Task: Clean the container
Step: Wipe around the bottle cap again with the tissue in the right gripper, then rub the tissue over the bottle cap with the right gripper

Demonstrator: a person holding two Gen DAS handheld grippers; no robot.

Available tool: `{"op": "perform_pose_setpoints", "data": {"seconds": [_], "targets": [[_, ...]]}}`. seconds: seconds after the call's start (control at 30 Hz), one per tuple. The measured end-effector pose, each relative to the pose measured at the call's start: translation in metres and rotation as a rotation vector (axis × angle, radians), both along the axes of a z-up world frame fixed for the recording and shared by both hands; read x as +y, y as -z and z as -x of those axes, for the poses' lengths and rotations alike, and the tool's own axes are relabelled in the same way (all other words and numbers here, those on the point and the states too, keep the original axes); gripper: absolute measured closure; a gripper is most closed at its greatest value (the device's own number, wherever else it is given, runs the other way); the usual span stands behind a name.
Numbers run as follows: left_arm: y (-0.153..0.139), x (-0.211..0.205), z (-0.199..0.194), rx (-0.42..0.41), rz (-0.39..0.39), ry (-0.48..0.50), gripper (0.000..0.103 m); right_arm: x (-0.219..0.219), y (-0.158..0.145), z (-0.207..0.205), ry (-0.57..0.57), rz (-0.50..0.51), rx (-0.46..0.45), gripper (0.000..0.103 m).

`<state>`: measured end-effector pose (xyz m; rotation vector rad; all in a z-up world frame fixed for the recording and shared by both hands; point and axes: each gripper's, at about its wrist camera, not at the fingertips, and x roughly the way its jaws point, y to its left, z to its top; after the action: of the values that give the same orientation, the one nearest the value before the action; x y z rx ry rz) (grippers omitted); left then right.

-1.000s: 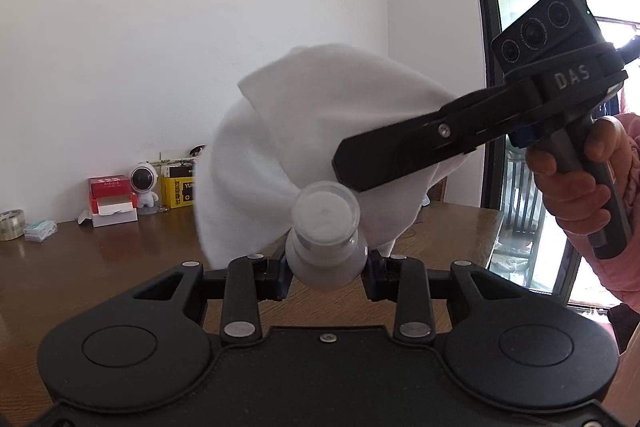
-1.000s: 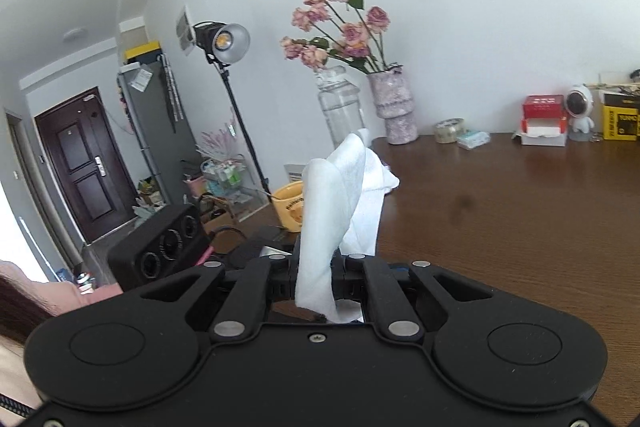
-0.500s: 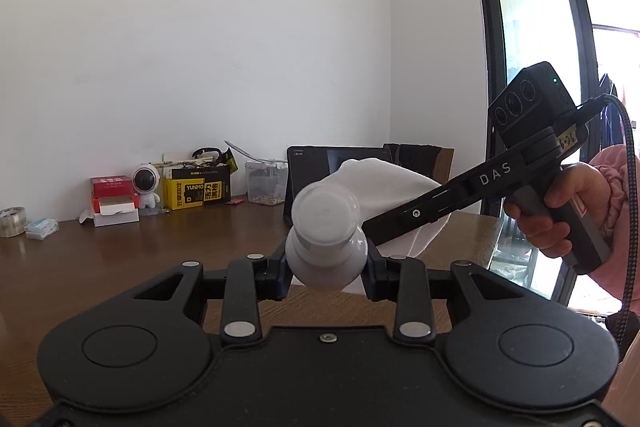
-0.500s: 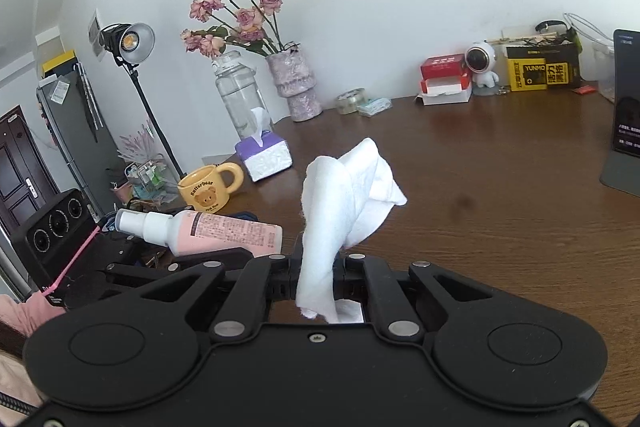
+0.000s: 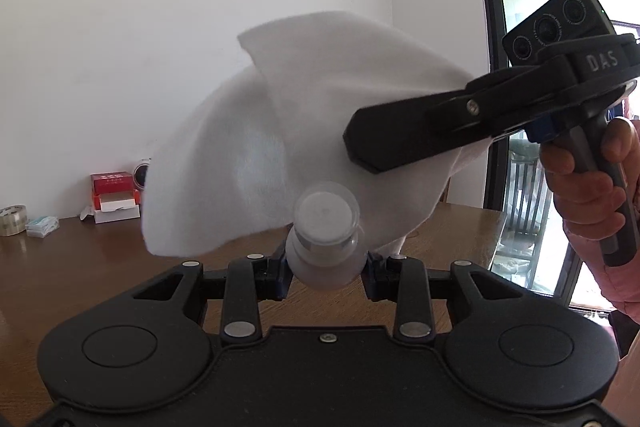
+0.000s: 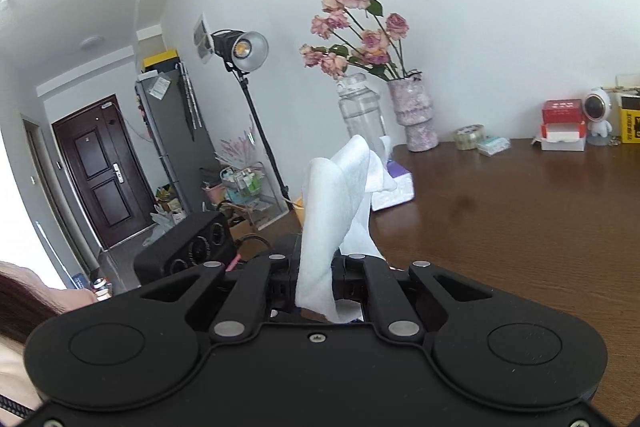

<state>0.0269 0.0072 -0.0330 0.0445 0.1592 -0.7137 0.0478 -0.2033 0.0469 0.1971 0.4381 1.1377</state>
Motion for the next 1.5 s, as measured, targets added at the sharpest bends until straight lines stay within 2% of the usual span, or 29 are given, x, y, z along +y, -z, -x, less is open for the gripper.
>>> {"op": "perform_pose_setpoints", "data": {"seconds": [0.43,0.6,0.93,1.07,1.3,1.4,1.5], "targets": [[0.001,0.002,-0.003,-0.008,0.013,0.009,0.07,-0.043,0.027,-0.023,0.264,0.101,0.084,0.096],[0.002,0.0,-0.003,-0.011,0.001,0.009,0.07,-0.035,0.028,-0.016,0.201,0.071,0.077,0.096],[0.004,-0.001,-0.005,-0.014,-0.003,0.004,0.07,0.005,0.006,0.008,0.0,-0.021,0.003,0.095],[0.003,0.001,-0.004,-0.016,0.004,0.002,0.07,-0.005,0.009,0.001,0.057,-0.015,0.019,0.095],[0.003,0.003,-0.001,-0.02,0.017,0.0,0.07,-0.046,0.039,-0.029,0.28,0.009,0.135,0.095],[0.002,0.003,0.002,-0.027,0.015,0.004,0.07,-0.052,0.048,-0.033,0.309,-0.002,0.162,0.095],[0.001,0.003,0.003,-0.032,0.006,0.005,0.07,-0.046,0.046,-0.029,0.272,-0.02,0.152,0.096]]}}
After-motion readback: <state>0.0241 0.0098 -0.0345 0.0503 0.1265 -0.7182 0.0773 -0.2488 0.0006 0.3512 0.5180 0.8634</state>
